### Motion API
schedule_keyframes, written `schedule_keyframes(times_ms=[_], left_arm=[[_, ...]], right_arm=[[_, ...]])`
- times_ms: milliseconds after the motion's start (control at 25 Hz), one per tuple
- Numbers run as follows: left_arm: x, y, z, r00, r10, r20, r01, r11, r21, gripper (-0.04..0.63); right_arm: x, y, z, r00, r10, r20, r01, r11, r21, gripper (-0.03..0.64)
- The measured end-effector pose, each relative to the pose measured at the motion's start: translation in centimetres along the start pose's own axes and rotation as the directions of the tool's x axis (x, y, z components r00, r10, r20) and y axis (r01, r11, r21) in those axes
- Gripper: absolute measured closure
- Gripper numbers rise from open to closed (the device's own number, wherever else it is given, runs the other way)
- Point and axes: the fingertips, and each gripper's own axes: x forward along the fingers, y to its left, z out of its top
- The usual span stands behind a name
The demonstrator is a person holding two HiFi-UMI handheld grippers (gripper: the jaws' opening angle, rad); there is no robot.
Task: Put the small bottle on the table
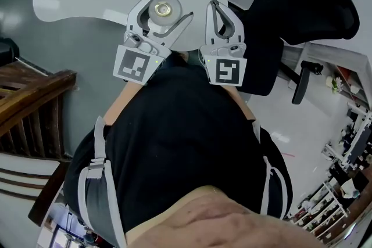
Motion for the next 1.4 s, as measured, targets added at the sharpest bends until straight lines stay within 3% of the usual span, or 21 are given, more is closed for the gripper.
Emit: schedule_keyframes(times_ms=[520,1000,1400], left_arm=[[4.7,1.6,-0.6,0.99,-0.137,-0.022,0.137,0.99,0.022,0.259],[9.5,1.6,-2.7,0.965,-0.257,-0.057,0.26,0.964,0.061,0.259],[12.5,2.3,-6.1,0.946,-0.316,-0.072,0.32,0.947,0.041,0.259]], right_arm=[[2.5,-2.4,-0.1,0.995,-0.104,0.0,0.104,0.995,0.01,0.594],[3.8,-5.0,-1.4,0.98,-0.196,0.015,0.197,0.98,-0.01,0.594],[5.1,-5.8,-4.2,0.973,-0.232,0.003,0.232,0.973,-0.006,0.594]])
